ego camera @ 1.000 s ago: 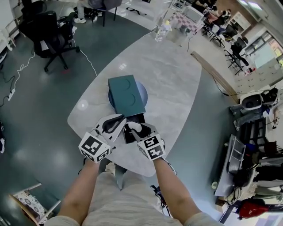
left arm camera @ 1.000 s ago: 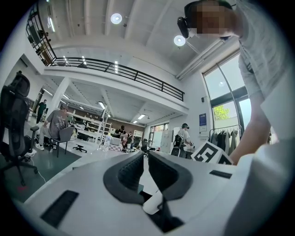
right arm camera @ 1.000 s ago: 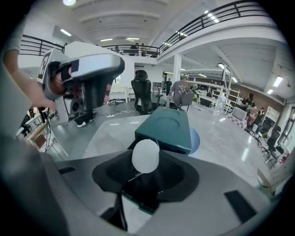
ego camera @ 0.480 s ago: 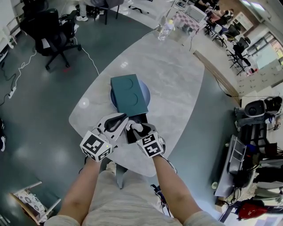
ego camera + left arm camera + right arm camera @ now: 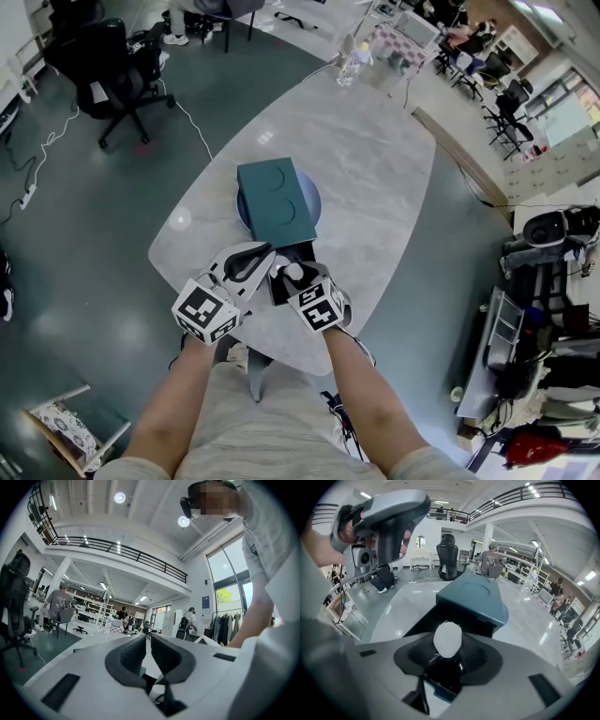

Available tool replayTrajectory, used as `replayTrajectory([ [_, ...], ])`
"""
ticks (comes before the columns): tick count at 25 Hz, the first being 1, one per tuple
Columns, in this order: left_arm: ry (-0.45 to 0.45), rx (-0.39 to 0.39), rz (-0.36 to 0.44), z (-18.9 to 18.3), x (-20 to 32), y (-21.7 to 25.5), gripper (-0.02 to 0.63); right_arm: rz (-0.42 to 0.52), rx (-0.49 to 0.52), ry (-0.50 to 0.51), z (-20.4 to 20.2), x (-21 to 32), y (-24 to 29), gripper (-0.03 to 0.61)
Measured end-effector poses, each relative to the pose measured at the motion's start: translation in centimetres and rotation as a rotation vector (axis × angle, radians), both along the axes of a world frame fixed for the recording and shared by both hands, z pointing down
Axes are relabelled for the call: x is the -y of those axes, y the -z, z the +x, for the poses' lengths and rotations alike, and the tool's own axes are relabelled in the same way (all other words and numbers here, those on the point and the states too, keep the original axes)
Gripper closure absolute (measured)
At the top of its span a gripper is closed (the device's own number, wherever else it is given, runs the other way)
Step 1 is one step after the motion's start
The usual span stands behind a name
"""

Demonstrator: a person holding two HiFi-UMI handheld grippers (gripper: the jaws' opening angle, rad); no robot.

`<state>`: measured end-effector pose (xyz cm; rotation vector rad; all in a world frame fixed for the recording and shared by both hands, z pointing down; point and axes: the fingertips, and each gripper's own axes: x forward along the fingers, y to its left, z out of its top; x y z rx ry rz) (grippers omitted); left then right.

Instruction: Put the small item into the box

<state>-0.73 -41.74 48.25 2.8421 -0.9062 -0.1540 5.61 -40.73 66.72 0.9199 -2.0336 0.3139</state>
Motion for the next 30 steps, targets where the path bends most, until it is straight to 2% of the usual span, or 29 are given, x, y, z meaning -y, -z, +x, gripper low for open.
replayTrajectory([
  [11, -0.009, -0.006, 0.01, -0.1, 0.0, 0.7, 0.588, 0.017, 0.072, -0.044, -0.1, 0.3, 1.7, 0.365],
  [24, -0.029, -0.005, 0.035, 0.4, -0.3, 2.3, 0.589, 0.171, 0.207, -0.124, 0.0, 1.0, 7.9, 0.367],
  [30, -0.026, -0.006, 0.053, 0.1, -0.3, 3.6, 0.589, 0.263, 0.276, -0.158, 0.3, 1.2, 12.0, 0.404],
])
